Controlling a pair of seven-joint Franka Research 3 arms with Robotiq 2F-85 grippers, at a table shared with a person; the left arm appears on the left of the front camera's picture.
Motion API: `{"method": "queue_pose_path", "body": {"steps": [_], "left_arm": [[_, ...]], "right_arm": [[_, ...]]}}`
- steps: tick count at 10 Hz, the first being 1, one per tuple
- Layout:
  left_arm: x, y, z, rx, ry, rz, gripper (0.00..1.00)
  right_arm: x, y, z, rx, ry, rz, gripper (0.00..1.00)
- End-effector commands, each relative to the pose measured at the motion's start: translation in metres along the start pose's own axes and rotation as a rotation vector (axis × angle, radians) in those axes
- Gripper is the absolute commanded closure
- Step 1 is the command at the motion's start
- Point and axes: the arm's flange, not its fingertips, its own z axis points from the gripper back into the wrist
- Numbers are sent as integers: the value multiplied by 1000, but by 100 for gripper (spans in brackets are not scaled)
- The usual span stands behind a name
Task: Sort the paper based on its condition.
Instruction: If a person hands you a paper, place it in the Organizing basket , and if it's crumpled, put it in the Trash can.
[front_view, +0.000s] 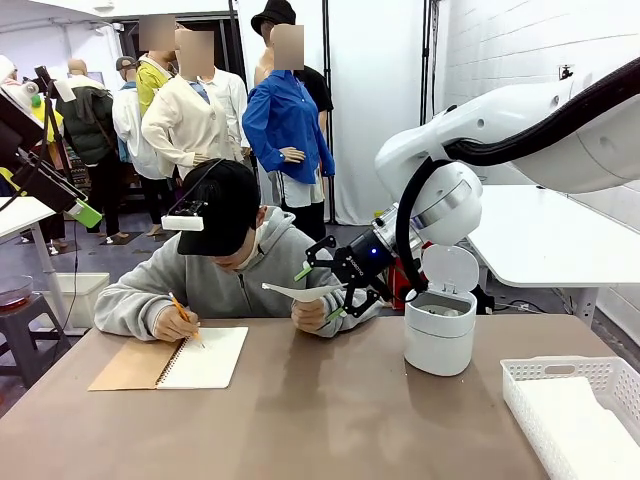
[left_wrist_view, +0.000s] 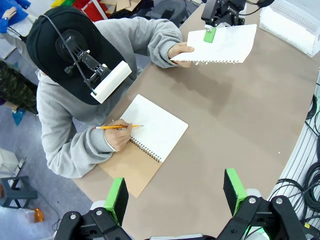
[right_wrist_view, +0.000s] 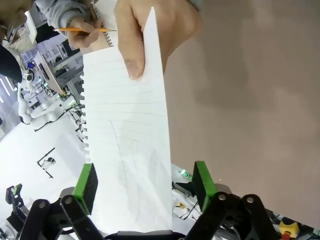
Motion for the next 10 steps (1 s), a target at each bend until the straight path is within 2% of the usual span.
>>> {"method": "queue_pose_path", "body": {"steps": [1, 4, 5, 10], "left_arm": [[-1, 0, 0, 2, 1, 1, 0], [-1, 0, 0, 2, 1, 1, 0], [-1, 0, 0, 2, 1, 1, 0], [-1, 0, 0, 2, 1, 1, 0]], "right_arm": [[3, 0, 0, 23, 22, 59, 31], [2, 1, 6, 33, 10, 62, 90], [2, 1, 9, 39, 5, 62, 100], [3, 3, 12, 50, 16, 72, 100]]}}
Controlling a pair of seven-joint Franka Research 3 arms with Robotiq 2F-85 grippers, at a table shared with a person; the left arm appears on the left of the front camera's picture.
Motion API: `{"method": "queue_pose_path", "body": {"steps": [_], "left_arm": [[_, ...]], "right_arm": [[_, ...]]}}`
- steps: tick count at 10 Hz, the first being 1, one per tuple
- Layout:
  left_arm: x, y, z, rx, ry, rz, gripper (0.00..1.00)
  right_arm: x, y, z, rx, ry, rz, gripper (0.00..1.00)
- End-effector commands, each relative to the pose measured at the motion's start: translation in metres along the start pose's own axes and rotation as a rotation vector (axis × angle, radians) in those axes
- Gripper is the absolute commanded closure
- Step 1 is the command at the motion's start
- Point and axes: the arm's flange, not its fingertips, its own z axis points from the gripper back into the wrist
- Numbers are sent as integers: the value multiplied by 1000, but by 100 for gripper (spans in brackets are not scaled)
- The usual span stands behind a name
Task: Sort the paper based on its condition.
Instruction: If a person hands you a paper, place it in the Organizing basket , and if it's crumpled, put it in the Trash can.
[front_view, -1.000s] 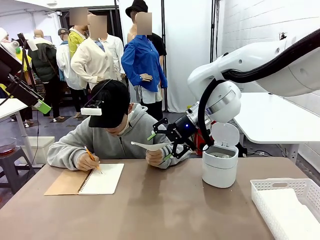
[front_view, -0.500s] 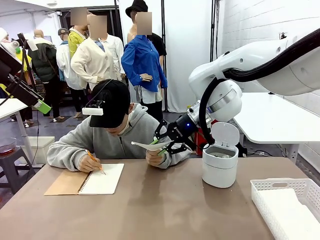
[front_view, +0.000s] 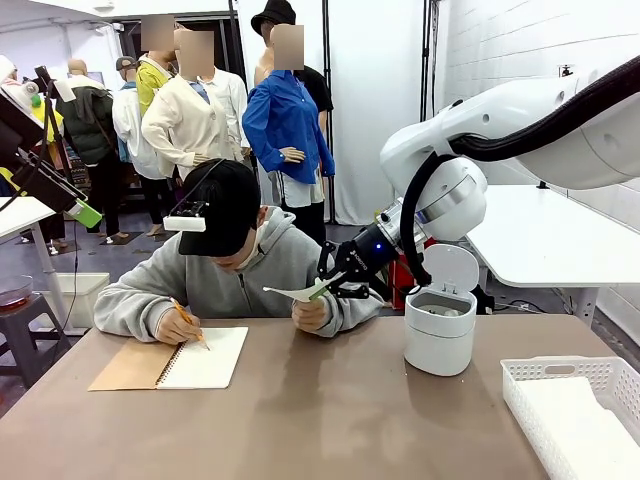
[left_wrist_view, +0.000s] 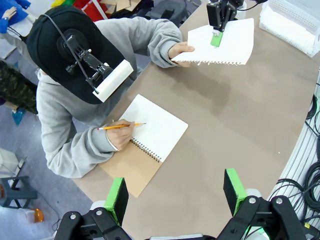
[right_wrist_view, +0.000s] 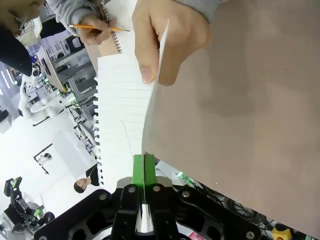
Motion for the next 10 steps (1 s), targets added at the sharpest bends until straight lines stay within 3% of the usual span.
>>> {"method": "queue_pose_path", "body": {"steps": [1, 4, 7, 10], "left_arm": [[-1, 0, 0, 2, 1, 1, 0], [-1, 0, 0, 2, 1, 1, 0], [-1, 0, 0, 2, 1, 1, 0], [-1, 0, 0, 2, 1, 1, 0]], "right_arm": [[-2, 0, 2, 40, 41, 30, 100], [-20, 18, 8, -11, 97, 122, 100], [-41, 37, 32, -44, 88, 206, 100], [-80, 65, 86, -139, 5, 462, 100]]}}
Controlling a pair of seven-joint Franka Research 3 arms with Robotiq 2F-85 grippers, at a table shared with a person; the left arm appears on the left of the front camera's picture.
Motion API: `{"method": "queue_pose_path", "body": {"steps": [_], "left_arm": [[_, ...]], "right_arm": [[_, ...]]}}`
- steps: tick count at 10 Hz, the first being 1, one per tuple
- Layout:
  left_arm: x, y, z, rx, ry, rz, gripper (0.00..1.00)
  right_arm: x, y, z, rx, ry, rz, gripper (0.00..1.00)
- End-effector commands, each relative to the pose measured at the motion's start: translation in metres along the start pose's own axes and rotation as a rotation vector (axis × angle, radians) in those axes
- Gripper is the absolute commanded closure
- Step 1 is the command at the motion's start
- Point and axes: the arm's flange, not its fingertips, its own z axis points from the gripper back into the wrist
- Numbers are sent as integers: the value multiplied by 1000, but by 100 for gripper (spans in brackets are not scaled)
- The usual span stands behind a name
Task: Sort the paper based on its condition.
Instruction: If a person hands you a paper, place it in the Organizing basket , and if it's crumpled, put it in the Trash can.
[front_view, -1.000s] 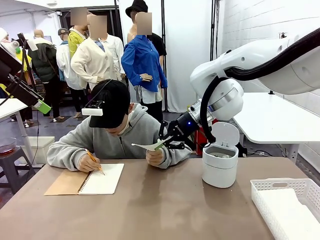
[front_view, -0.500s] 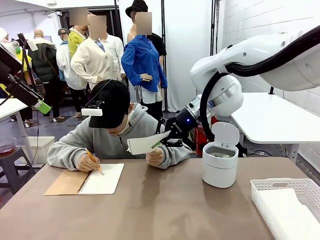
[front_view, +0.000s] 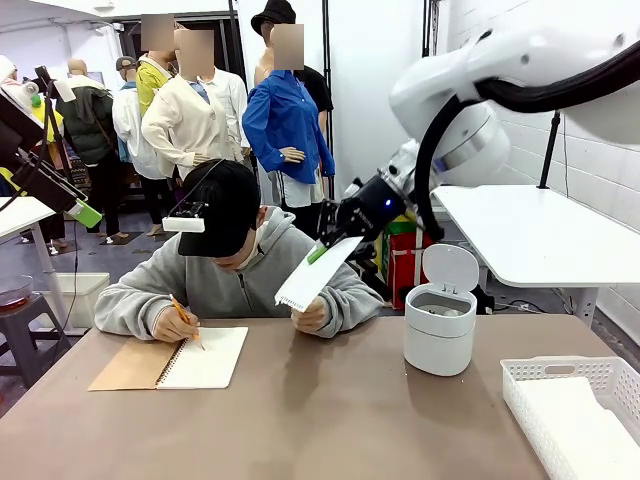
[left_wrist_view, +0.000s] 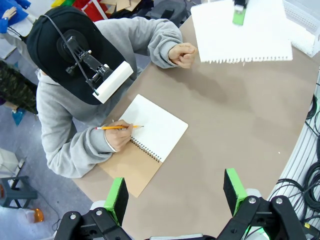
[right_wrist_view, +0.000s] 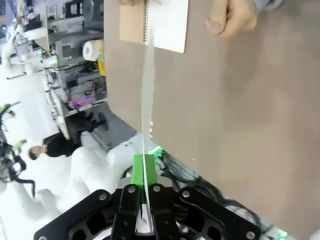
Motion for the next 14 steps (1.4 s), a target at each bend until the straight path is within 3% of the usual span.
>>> {"method": "queue_pose_path", "body": {"steps": [1, 3, 4, 7, 9, 12, 14], "left_arm": [[-1, 0, 0, 2, 1, 1, 0], [-1, 0, 0, 2, 1, 1, 0], [-1, 0, 0, 2, 1, 1, 0], [-1, 0, 0, 2, 1, 1, 0], [-1, 0, 0, 2, 1, 1, 0], [-1, 0, 0, 2, 1, 1, 0], [-1, 0, 0, 2, 1, 1, 0]], "right_arm": [[-23, 11, 33, -102, -58, 168, 100], [-53, 27, 62, -327, -206, 298, 100], [-71, 28, 77, -403, -222, 361, 100], [-98, 7, 102, -616, -333, 350, 100], [-109, -26, 122, -689, -389, 260, 100], [-129, -86, 154, -690, -334, 139, 100], [-155, -102, 166, -678, -328, 97, 100]]}}
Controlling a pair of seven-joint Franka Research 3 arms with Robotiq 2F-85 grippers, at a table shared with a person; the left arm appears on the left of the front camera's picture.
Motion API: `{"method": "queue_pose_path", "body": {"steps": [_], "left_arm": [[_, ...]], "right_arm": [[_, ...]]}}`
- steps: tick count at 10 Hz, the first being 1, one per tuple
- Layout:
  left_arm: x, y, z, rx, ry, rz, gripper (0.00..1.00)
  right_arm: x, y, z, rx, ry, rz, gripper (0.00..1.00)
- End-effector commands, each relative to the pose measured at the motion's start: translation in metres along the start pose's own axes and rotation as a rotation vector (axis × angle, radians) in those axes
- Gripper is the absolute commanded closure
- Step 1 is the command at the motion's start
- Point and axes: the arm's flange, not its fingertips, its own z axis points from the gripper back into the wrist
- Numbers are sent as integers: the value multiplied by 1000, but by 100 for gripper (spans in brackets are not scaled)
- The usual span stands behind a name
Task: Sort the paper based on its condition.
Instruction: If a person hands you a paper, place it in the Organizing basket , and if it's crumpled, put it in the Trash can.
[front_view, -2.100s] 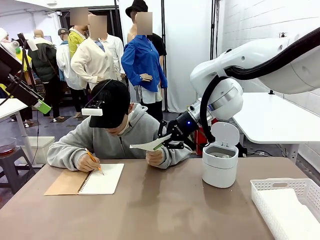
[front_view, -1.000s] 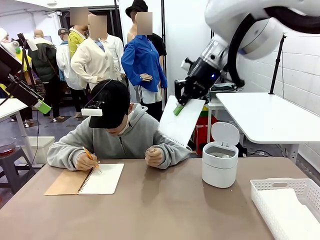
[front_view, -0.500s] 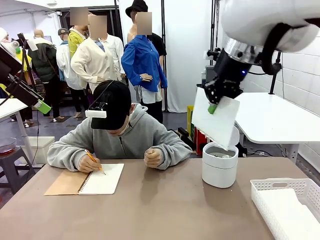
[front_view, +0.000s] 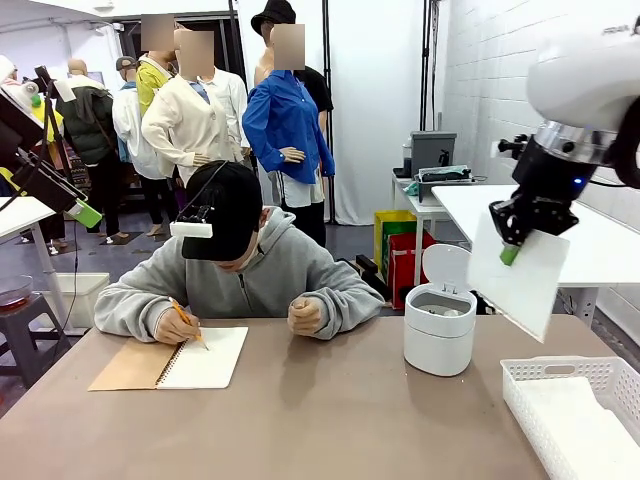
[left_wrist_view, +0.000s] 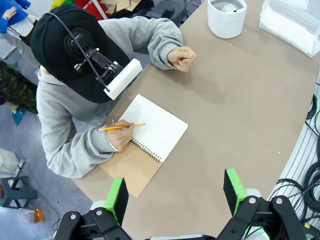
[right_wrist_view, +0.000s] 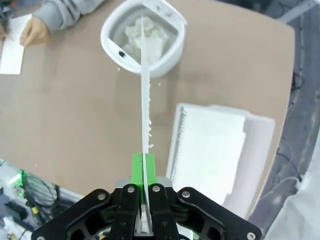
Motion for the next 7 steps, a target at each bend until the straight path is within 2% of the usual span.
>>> {"method": "queue_pose_path", "body": {"steps": [1, 3, 5, 6, 7], "left_arm": [[-1, 0, 0, 2, 1, 1, 0], [-1, 0, 0, 2, 1, 1, 0], [-1, 0, 0, 2, 1, 1, 0], [-1, 0, 0, 2, 1, 1, 0], [-1, 0, 0, 2, 1, 1, 0]], "right_arm": [[-25, -9, 10, -28, 43, -17, 100], [-43, -26, 5, -73, 111, -38, 100], [-48, -27, 1, 44, 91, -116, 100], [-41, -25, 6, -32, 99, -42, 100], [-41, -25, 6, -32, 99, -42, 100]]}}
